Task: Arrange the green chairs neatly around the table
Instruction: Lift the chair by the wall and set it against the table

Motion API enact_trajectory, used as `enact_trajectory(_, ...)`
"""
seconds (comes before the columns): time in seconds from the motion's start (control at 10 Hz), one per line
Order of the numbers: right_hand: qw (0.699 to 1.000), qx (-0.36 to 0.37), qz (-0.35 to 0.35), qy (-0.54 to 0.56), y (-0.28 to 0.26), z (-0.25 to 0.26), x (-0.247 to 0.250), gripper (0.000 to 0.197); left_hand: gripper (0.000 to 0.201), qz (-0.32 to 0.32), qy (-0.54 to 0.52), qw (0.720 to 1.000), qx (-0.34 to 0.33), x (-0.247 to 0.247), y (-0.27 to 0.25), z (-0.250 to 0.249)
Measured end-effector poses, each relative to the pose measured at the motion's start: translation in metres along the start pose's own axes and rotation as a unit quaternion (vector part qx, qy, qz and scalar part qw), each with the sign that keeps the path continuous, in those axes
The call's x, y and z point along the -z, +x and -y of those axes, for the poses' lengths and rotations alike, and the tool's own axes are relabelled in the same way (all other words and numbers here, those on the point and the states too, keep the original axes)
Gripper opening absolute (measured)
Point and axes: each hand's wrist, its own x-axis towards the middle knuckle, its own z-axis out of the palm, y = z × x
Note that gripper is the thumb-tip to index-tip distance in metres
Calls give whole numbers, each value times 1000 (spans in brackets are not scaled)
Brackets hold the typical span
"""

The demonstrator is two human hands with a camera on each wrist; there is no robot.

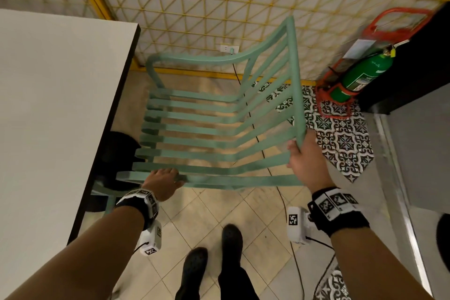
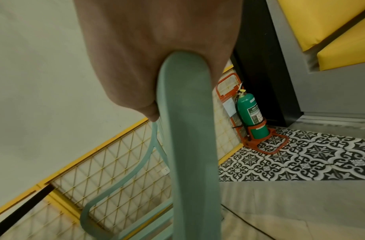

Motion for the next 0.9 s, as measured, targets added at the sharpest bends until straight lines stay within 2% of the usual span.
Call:
enact_trajectory(0.3, 1000, 7, 13, 4, -16, 37, -47, 31, 39, 5, -23, 999, 43, 6, -16, 52)
enact_trajectory(0.5, 1000, 19, 3, -6, -19, 52, -57, 32, 31, -43, -47, 997, 42, 0, -26, 62)
enact_trajectory(0.6, 1000, 11, 6, 1, -17, 53, -55, 31, 33, -35, -61, 995, 66, 2, -29, 55)
enact_trajectory(0.7, 1000, 2, 22, 15, -25, 55, -53, 32, 42, -35, -119, 990, 72, 1, -42, 49)
enact_trajectory(0.8, 997, 27, 44, 65, -33, 56, -48, 37, 54, -60, -178, 981, 36, -8, -59, 43)
enact_trajectory(0.9, 993, 14, 74, 89, -87, 29, -40, 35, 64, -48, -194, 980, 9, -30, -91, 41)
